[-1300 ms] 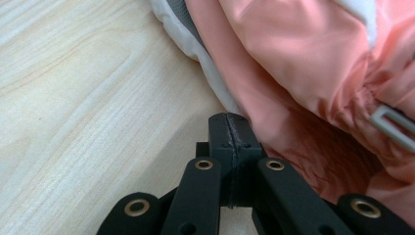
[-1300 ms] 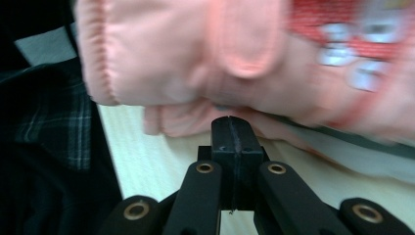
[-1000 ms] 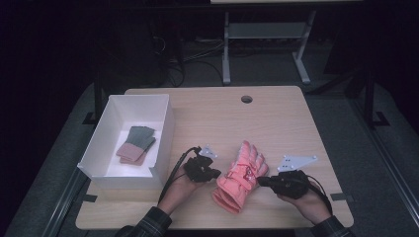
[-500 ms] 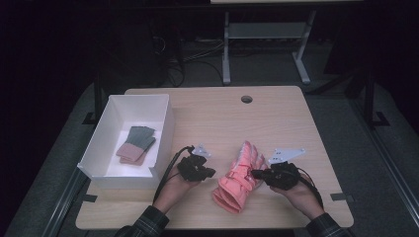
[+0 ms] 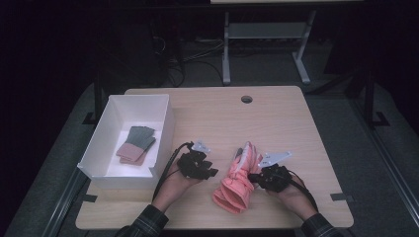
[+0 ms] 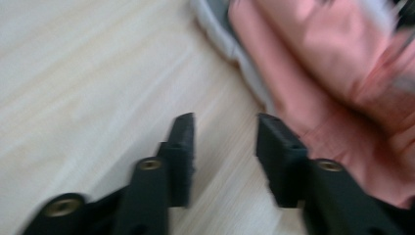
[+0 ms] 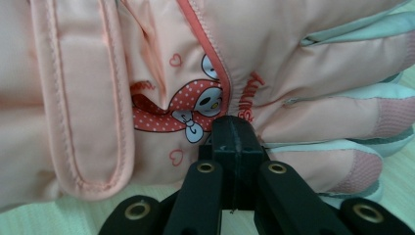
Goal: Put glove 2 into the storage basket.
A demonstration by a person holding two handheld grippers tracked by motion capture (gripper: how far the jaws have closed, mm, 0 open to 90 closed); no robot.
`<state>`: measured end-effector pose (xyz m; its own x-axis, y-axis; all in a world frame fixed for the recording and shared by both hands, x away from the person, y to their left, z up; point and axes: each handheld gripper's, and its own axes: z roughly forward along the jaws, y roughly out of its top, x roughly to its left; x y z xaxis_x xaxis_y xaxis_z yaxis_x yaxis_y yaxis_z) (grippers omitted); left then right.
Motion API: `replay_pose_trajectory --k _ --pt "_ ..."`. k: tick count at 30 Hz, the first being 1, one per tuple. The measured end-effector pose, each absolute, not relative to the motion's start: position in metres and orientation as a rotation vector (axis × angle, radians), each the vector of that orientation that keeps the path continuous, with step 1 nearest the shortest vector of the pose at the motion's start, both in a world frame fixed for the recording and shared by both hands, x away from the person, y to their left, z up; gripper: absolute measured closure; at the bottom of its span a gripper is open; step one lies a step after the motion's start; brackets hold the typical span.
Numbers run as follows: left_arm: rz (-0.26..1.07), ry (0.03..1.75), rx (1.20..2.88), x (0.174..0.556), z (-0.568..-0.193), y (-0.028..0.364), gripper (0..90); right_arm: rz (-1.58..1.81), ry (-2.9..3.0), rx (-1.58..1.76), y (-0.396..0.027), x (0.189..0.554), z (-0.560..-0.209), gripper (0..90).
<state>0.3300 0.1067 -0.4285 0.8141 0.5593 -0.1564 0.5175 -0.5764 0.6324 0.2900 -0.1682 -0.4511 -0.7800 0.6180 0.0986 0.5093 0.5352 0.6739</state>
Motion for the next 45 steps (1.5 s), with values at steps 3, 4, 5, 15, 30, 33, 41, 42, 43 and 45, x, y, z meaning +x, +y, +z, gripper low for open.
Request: replay_pose_trajectory --k 3,4,5,15,30,33,41,42,43,45 --pt "0.045 0.769 2.267 0.330 -0.413 0.104 41.3 1.064 2.624 0.983 -0.167 0.291 -0.451 90.0" --pt "0.046 0.753 2.231 0.329 -0.403 0.100 38.5 1.061 2.621 0.985 -0.167 0.291 -0.452 90.0" --pt "0.046 0.753 2.231 0.329 -0.403 0.100 36.5 1.059 2.619 0.986 -0.167 0.290 -0.452 90.0" --pt "-0.025 0.690 2.210 0.340 -0.390 0.058 21.2 1.060 2.618 0.982 -0.166 0.290 -0.452 90.0" --pt "-0.176 0.788 2.250 0.349 -0.437 0.040 13.6 1.077 2.617 0.989 -0.168 0.290 -0.454 90.0" --pt "-0.223 0.797 2.255 0.352 -0.445 0.041 13.0 1.074 2.617 0.987 -0.168 0.290 -0.455 90.0" --pt "-0.353 0.829 2.242 0.357 -0.459 0.041 12.6 1.067 2.615 0.984 -0.167 0.289 -0.456 90.0" --pt "-0.359 0.833 2.240 0.357 -0.459 0.041 12.6 1.070 2.615 0.983 -0.168 0.289 -0.456 90.0" --pt "-0.358 0.829 2.242 0.357 -0.460 0.040 12.6 1.070 2.615 0.980 -0.168 0.289 -0.456 90.0" --pt "-0.371 0.826 2.236 0.357 -0.460 0.040 12.9 1.071 2.614 0.980 -0.168 0.289 -0.456 90.0"
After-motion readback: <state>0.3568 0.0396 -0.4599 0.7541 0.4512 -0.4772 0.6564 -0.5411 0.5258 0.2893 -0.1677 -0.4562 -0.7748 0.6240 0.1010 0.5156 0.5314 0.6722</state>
